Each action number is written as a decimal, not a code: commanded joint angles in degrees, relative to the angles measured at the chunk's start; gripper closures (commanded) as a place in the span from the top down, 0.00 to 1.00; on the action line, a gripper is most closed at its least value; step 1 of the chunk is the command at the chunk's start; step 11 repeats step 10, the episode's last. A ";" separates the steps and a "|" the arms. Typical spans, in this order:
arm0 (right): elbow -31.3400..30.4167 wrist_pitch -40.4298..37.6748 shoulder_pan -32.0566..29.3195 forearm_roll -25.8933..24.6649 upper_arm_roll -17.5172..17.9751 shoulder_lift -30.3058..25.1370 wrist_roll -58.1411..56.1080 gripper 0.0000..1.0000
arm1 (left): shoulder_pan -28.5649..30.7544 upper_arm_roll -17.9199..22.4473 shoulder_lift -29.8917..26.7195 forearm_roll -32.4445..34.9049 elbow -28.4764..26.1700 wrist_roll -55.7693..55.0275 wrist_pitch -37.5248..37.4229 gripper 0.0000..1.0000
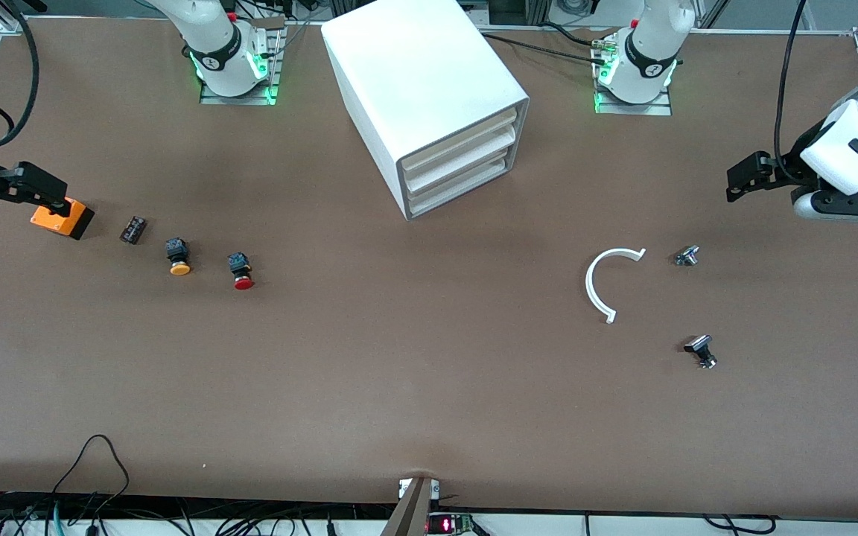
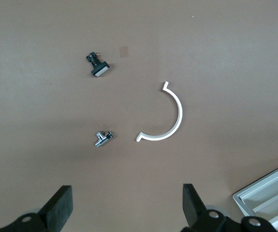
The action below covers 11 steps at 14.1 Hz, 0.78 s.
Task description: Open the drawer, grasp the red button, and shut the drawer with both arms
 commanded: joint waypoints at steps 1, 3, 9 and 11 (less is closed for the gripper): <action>-0.21 -1.22 0.36 -1.00 0.19 -0.37 -0.20 1.00 | -0.10 -0.13 0.78 0.87 1.85 0.32 -1.04 1.00; -0.21 -1.50 0.36 -0.91 0.19 -0.29 -0.20 1.00 | 0.16 -0.13 0.78 0.69 1.85 0.32 -1.04 1.00; -0.29 -1.14 -0.35 -0.65 -0.34 0.07 -5.37 1.00 | 0.25 -0.22 0.78 0.43 1.85 0.32 -1.04 1.00; -0.29 -1.23 -0.35 -0.56 -0.34 -0.02 -4.95 1.00 | 0.25 -0.22 0.78 0.43 1.85 0.32 -1.04 1.00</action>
